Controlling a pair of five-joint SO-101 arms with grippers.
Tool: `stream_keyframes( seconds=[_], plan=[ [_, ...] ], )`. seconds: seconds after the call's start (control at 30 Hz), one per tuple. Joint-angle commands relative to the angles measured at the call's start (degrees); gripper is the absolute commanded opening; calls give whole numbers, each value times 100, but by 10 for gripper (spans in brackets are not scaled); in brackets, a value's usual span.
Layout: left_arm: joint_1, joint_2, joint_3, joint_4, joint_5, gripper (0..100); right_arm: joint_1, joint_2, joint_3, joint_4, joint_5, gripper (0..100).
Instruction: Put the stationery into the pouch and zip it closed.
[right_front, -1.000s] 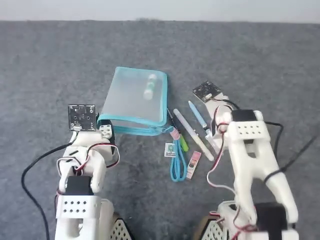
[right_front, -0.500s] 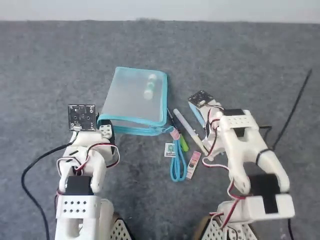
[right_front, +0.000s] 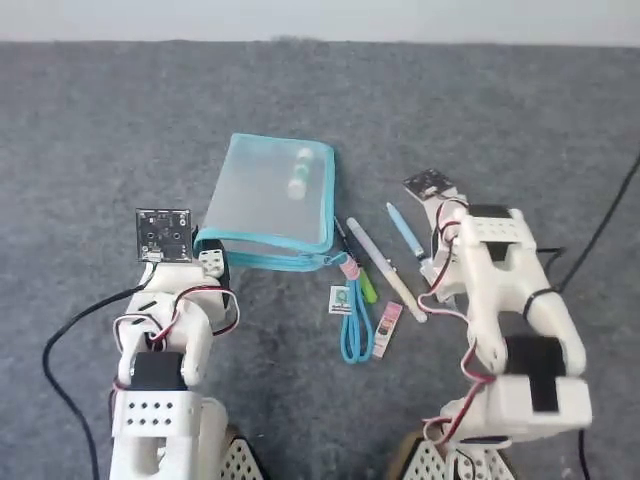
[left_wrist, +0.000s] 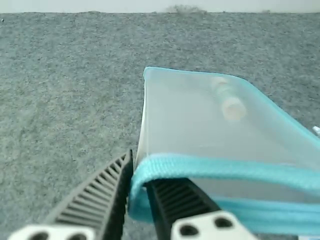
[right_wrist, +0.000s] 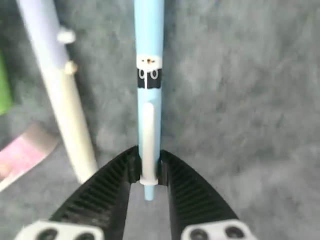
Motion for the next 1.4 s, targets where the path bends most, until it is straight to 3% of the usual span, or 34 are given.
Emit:
stream_keyframes(
  seconds=[0.0,0.3,0.47,0.57,0.67,0.87,1.2,1.37],
  plan=[
    [-26,-114,-242,-132,-18,12,57,-1420,-211,734,-79,9],
    [-26,-114,-242,-132,-18,12,-145,-5007,-220,2378,-53,9],
    [149,-114,-233,-114,-18,12,-1675,-6158,-220,3178,387,9],
    [255,-114,-163,-132,-18,12,-2659,-6097,-220,3653,396,9],
    [264,-114,-163,-132,-18,12,-3143,-5719,-220,3793,404,9],
    [273,-114,-154,-132,-18,12,-3196,-4418,-246,3477,132,9],
    [273,-114,-154,-132,-18,12,-3196,-2888,-1609,3424,-800,9],
    [281,-114,-154,-141,-18,12,-3204,-2264,-2127,3424,-844,9]
  ],
)
